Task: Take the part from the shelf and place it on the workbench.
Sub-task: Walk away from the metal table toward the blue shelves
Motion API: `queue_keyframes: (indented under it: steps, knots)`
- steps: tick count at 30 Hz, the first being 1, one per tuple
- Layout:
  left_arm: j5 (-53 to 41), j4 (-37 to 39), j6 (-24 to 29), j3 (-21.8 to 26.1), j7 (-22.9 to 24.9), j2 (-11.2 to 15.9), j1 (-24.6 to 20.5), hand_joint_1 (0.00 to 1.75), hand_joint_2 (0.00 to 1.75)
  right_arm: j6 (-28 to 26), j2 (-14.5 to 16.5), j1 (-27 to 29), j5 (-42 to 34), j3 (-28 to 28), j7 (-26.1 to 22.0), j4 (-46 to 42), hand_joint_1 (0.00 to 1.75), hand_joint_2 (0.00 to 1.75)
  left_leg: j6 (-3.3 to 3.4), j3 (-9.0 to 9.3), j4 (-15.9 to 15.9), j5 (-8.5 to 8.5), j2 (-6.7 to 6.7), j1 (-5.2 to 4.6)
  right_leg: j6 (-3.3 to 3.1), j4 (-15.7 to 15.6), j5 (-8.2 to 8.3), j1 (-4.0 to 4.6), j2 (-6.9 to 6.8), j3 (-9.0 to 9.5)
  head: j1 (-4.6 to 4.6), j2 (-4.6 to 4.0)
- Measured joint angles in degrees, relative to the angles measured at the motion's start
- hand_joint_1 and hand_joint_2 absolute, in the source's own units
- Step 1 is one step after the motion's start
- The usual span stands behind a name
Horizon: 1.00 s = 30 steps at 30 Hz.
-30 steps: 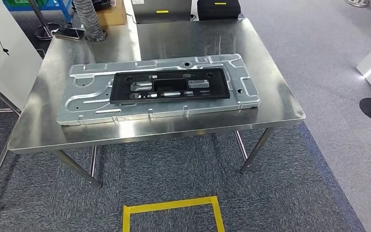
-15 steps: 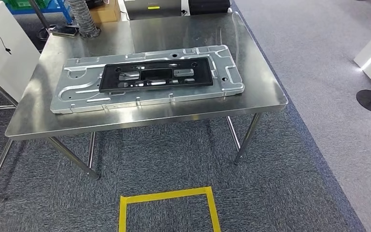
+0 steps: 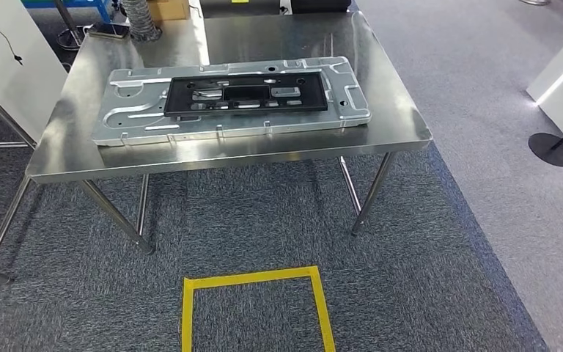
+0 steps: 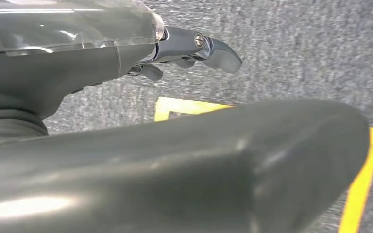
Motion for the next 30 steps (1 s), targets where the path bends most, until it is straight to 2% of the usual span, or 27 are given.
queue_keyframes:
  steps: [1, 2, 3, 4, 5, 6, 7, 8, 9, 10, 12, 13, 14, 15, 16, 17, 18, 19, 20, 22, 23, 24, 25, 27, 28, 29, 30]
  knots:
    - [0.1, 0.0, 0.0, 0.0, 0.1, 0.0, 0.0, 0.00, 0.00, 0.2, 0.0, -0.1, 0.1, 0.1, -0.1, 0.0, 0.00, 0.00, -0.25, -0.89, 0.4, 0.44, -0.01, 0.09, 0.13, -3.3, 1.81, -0.19, -0.01, 2.71, 0.00, 0.00]
    - [0.2, 0.0, 0.1, 0.1, 0.2, 0.0, 0.0, 0.00, 0.00, 0.4, 0.0, -0.2, 0.3, 0.2, -0.3, 0.0, 0.00, 0.00, -0.54, -1.69, 0.8, 0.81, -0.02, 0.12, 0.15, -7.7, 2.75, -0.27, 0.00, 5.89, 0.00, -0.01]
    - [0.3, 0.0, 0.3, 0.1, 0.4, 0.0, 0.0, 0.00, 0.00, 0.7, 0.1, -0.4, 0.5, 0.4, -0.4, 0.0, 0.00, 0.00, -0.86, -2.29, 1.2, 1.11, -0.02, 0.12, 0.00, -12.0, 2.74, -0.22, 0.02, 8.71, -0.01, 0.00]
    - [0.4, 0.0, 0.5, 0.2, 0.7, 0.0, 0.0, 0.00, 0.00, 0.9, 0.1, -0.5, 0.7, 0.6, -0.4, 0.0, 0.00, 0.00, -1.25, -2.72, 1.4, 1.52, 0.01, 0.12, -0.30, -15.2, 2.26, -0.09, 0.03, 10.59, -0.01, 0.01]
    - [0.4, 0.0, 0.6, 0.2, 0.9, 0.0, 0.0, 0.00, 0.00, 1.2, 0.1, -0.6, 0.9, 0.7, -0.3, 0.1, 0.00, 0.00, -1.63, -3.00, 1.5, 1.98, 0.04, 0.13, -0.70, -16.9, 1.69, 0.12, 0.04, 11.35, -0.01, 0.01]
    - [0.5, 0.0, 0.7, 0.3, 1.0, 0.0, 0.0, 0.00, 0.00, 1.4, 0.1, -0.7, 1.0, 0.8, 0.0, 0.1, 0.00, 0.00, -2.03, -3.15, 1.5, 2.48, 0.07, 0.16, -1.19, -17.5, 1.67, 0.29, 0.03, 11.31, -0.01, 0.01]
    - [0.5, 0.0, 0.8, 0.3, 1.1, 0.1, 0.0, 0.00, 0.00, 1.6, 0.1, -0.7, 1.0, 0.9, 0.3, 0.1, 0.00, 0.00, -2.40, -3.32, 1.5, 2.71, 0.04, 0.24, -1.72, -17.5, 2.06, 0.24, -0.09, 10.89, 0.00, 0.01]
    - [0.5, 0.0, 0.9, 0.3, 1.1, 0.2, 0.1, 0.00, 0.00, 1.7, 0.2, -0.7, 1.0, 0.9, 0.7, 0.2, 0.00, 0.00, -2.69, -3.62, 2.0, 2.08, -0.05, 0.31, -2.23, -17.5, 2.57, 0.19, -0.20, 10.46, 0.00, 0.01]
    - [0.5, 0.0, 0.9, 0.4, 1.1, 0.2, 0.1, 0.00, 0.00, 1.8, 0.2, -0.8, 1.0, 1.0, 1.0, 0.2, 0.00, 0.00, -2.91, -4.17, 3.4, 0.32, -0.15, 0.35, -2.76, -17.5, 3.16, 0.14, -0.33, 9.92, 0.00, 0.01]
    - [0.5, 0.0, 0.9, 0.4, 1.2, 0.3, 0.1, 0.00, 0.00, 1.8, 0.2, -0.8, 1.1, 1.0, 1.2, 0.2, 0.00, 0.00, -3.05, -4.95, 5.8, -2.38, -0.25, 0.43, -3.19, -17.5, 3.75, 0.12, -0.45, 9.28, 0.00, 0.01]
    - [0.4, 0.0, 0.9, 0.4, 1.1, 0.3, 0.1, 0.00, 0.00, 1.8, 0.3, -0.8, 1.1, 1.0, 1.4, 0.2, 0.00, 0.00, -3.22, -6.63, 13.1, -7.96, -0.32, 0.47, -3.62, -17.2, 4.87, 0.43, -0.51, 7.68, 0.00, 0.01]
    - [0.4, 0.0, 0.9, 0.4, 1.1, 0.4, 0.1, 0.00, 0.00, 1.9, 0.3, -0.8, 1.1, 1.0, 1.5, 0.2, 0.00, 0.00, -3.28, -6.96, 16.1, -9.13, -0.33, 0.48, -3.66, -17.0, 5.40, 0.57, -0.51, 6.79, 0.00, 0.01]
    - [0.3, 0.0, 0.8, 0.4, 1.1, 0.4, 0.0, 0.00, 0.00, 2.0, 0.3, -0.8, 1.1, 1.1, 1.5, 0.3, 0.00, 0.00, -3.28, -6.59, 17.7, -8.92, -0.34, 0.48, -3.63, -16.7, 5.91, 0.68, -0.50, 5.85, 0.00, 0.01]
    - [0.2, 0.0, 0.8, 0.4, 1.0, 0.4, 0.0, 0.00, 0.00, 2.1, 0.3, -0.8, 1.1, 1.1, 1.6, 0.3, 0.00, 0.00, -3.20, -5.31, 17.4, -7.60, -0.34, 0.48, -3.54, -16.4, 6.38, 0.75, -0.48, 4.87, 0.00, 0.01]
    - [0.1, 0.0, 0.7, 0.4, 1.0, 0.4, -0.1, 0.00, 0.00, 2.2, 0.4, -0.8, 1.2, 1.1, 1.6, 0.3, 0.00, 0.00, -3.04, -3.16, 15.2, -5.96, -0.35, 0.48, -3.40, -16.0, 6.79, 0.78, -0.45, 3.93, 0.00, 0.01]
    - [0.1, 0.0, 0.7, 0.4, 0.9, 0.4, -0.2, 0.00, 0.00, 2.2, 0.4, -0.8, 1.2, 1.2, 1.6, 0.3, 0.00, 0.00, -2.82, -0.34, 11.6, -5.03, -0.40, 0.47, -3.20, -15.6, 7.15, 0.79, -0.42, 3.08, -0.01, 0.01]
    - [0.1, 0.0, 0.7, 0.4, 0.8, 0.4, -0.3, 0.00, 0.00, 2.3, 0.4, -0.8, 1.2, 1.2, 1.6, 0.3, 0.00, 0.00, -2.56, 2.52, 7.4, -4.91, -0.49, 0.36, -2.93, -15.2, 7.49, 0.85, -0.42, 2.37, -0.01, 0.01]
    - [0.0, 0.0, 0.6, 0.4, 0.7, 0.4, -0.4, 0.00, 0.00, 2.3, 0.4, -0.8, 1.3, 1.2, 1.6, 0.3, 0.00, 0.00, -2.29, 4.60, 4.0, -5.39, -0.57, 0.23, -2.61, -14.9, 7.88, 0.89, -0.45, 1.85, -0.01, 0.01]
    - [0.0, 0.0, 0.6, 0.4, 0.6, 0.4, -0.5, 0.00, 0.00, 2.3, 0.4, -0.8, 1.4, 1.3, 1.6, 0.3, 0.00, 0.00, -1.99, 5.75, 1.7, -6.01, -0.65, 0.04, -2.26, -14.7, 8.33, 0.89, -0.49, 1.46, -0.01, 0.01]
    - [0.0, 0.0, 0.5, 0.4, 0.5, 0.4, -0.6, 0.00, 0.00, 2.4, 0.4, -0.8, 1.6, 1.3, 1.6, 0.3, 0.00, 0.00, -1.21, 5.62, 0.5, -5.89, -0.61, -0.08, -1.54, -14.7, 9.13, 0.86, -0.47, 1.01, 0.00, 0.01]
    - [0.0, 0.0, 0.5, 0.4, 0.4, 0.4, -0.5, 0.00, 0.00, 2.5, 0.4, -0.8, 1.6, 1.3, 1.6, 0.3, 0.00, 0.00, -0.71, 5.20, 0.4, -5.41, -0.49, -0.02, -1.20, -14.5, 8.78, 0.79, -0.37, 0.73, 0.00, 0.01]
    - [0.0, 0.0, 0.5, 0.4, 0.4, 0.4, -0.5, 0.00, 0.00, 2.5, 0.4, -0.8, 1.7, 1.3, 1.6, 0.3, 0.00, 0.00, -0.16, 4.71, 0.3, -4.86, -0.36, 0.10, -0.90, -13.4, 7.37, 0.73, -0.26, 0.27, 0.00, 0.01]
    - [0.0, 0.0, 0.5, 0.4, 0.4, 0.4, -0.6, 0.00, 0.00, 2.5, 0.4, -0.8, 1.7, 1.3, 1.6, 0.3, 0.00, 0.00, 0.29, 4.11, 0.2, -4.26, -0.24, 0.19, -0.65, -11.3, 5.04, 0.65, -0.17, -0.47, 0.00, 0.01]
    - [0.0, 0.0, 0.5, 0.4, 0.3, 0.4, -0.6, 0.00, 0.00, 2.5, 0.4, -0.8, 1.8, 1.3, 1.6, 0.4, 0.00, 0.00, 0.77, 2.72, 0.3, -3.14, -0.15, 0.02, -0.33, -4.3, -0.45, 0.46, -0.13, -2.38, 0.00, 0.00]
    - [0.0, 0.0, 0.5, 0.4, 0.3, 0.4, -0.6, 0.00, 0.00, 2.5, 0.5, -0.8, 1.9, 1.3, 1.6, 0.4, 0.00, 0.00, 0.80, 1.90, 0.4, -2.57, -0.12, -0.08, -0.22, -1.0, -1.87, 0.40, -0.13, -2.94, 0.00, 0.01]
    - [0.0, 0.0, 0.5, 0.4, 0.2, 0.4, -0.6, 0.00, 0.00, 2.5, 0.5, -0.8, 1.9, 1.3, 1.5, 0.4, 0.00, 0.00, 0.80, 1.07, 0.7, -2.05, -0.09, -0.16, -0.17, 1.0, -1.97, 0.36, -0.13, -2.81, 0.00, 0.01]
    - [0.0, 0.0, 0.5, 0.4, 0.1, 0.4, -0.6, 0.00, 0.00, 2.5, 0.5, -0.8, 2.0, 1.3, 1.4, 0.4, 0.00, 0.00, 0.75, 0.24, 0.9, -1.58, -0.07, -0.22, -0.22, 0.9, -0.87, 0.34, -0.13, -1.70, 0.00, 0.01]
